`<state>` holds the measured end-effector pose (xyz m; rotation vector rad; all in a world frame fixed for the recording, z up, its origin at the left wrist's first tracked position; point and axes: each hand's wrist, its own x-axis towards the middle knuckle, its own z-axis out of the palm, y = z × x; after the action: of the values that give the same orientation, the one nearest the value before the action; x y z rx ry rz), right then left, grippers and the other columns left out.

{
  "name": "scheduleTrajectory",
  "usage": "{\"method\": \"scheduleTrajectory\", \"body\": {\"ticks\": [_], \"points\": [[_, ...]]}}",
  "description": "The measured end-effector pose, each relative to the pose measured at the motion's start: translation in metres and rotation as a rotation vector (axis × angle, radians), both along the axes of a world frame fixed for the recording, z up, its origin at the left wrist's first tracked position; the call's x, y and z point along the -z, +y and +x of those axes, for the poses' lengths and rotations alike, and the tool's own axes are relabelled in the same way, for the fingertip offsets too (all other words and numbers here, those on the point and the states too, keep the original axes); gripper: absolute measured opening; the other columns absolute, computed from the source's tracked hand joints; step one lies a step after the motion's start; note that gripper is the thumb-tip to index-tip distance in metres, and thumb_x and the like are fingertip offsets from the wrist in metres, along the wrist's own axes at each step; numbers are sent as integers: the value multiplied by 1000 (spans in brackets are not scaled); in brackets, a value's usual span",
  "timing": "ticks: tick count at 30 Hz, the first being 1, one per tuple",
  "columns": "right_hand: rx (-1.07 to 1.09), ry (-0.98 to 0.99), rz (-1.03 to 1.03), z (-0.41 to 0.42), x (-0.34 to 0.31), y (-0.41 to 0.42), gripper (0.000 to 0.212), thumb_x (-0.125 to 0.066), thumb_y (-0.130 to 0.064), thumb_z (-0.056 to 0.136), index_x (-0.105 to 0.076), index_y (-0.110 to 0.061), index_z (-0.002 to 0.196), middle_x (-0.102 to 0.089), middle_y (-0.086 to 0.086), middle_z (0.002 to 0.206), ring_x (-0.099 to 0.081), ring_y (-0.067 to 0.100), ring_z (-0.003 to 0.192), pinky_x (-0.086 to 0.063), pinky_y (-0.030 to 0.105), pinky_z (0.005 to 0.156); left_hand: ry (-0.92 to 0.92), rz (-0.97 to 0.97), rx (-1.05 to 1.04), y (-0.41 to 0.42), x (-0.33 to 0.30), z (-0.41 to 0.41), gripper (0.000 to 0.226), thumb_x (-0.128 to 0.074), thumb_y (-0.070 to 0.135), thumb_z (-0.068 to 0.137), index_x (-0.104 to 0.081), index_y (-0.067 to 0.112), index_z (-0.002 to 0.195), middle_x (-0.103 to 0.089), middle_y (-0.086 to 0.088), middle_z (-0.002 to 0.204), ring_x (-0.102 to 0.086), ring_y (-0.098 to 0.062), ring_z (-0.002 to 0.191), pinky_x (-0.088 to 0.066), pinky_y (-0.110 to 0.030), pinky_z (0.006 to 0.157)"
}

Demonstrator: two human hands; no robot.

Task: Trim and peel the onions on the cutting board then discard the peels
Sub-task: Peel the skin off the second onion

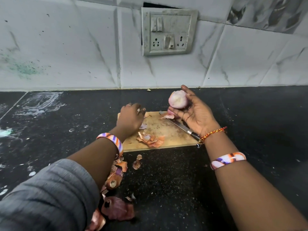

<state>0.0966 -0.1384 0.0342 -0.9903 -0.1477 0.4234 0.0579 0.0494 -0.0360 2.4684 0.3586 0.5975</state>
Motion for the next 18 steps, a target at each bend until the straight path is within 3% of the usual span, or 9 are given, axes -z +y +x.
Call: {"method": "scheduleTrajectory", "body": {"ticks": [2,5,9,11,14,18], "points": [[15,-57,-111,-2,2,0,22,-45,-4,93,-64,-14,101,-49,11,124,-53,36,111,-53,49,77,107,108,55,1,6,6,48,-39,39,95,-49,5,127,-54,-17,129,-45,-35,120,-33,-41,102],[55,-193,-281,-8,5,0,27,-52,3,88,-62,-11,109,-58,2,104,-60,17,91,-56,33,73,250,227,174,-1,5,5,62,-30,58,90,-52,13,126,-50,-10,135,-41,-32,122,-36,-43,102],[141,-701,-863,-10,18,-4,46,-68,4,73,-62,-15,115,-58,-2,107,-54,2,87,-46,6,73,280,178,332,-7,-8,-17,96,-15,83,61,-56,20,120,-50,-5,128,-43,-25,118,-34,-41,98],[65,-859,-988,-13,23,-4,50,-73,1,70,-61,-14,115,-54,-7,105,-49,-5,83,-39,-4,66,353,233,391,-13,-9,-33,100,-16,85,54,-48,24,127,-42,-2,132,-36,-22,123,-26,-44,100],[12,-966,-1011,-17,29,3,53,-74,0,68,-58,-11,117,-55,-4,107,-50,-1,88,-38,-4,70,391,495,400,-21,-6,-51,96,-30,86,59,-34,25,133,-34,-4,135,-32,-23,124,-27,-43,99],[88,-998,-1036,-12,34,20,52,-75,-5,68,-58,-11,116,-59,-1,110,-50,7,98,-41,13,81,268,616,453,-24,-5,-57,71,-33,71,80,-38,22,131,-44,-8,126,-45,-25,111,-38,-34,89]]}}
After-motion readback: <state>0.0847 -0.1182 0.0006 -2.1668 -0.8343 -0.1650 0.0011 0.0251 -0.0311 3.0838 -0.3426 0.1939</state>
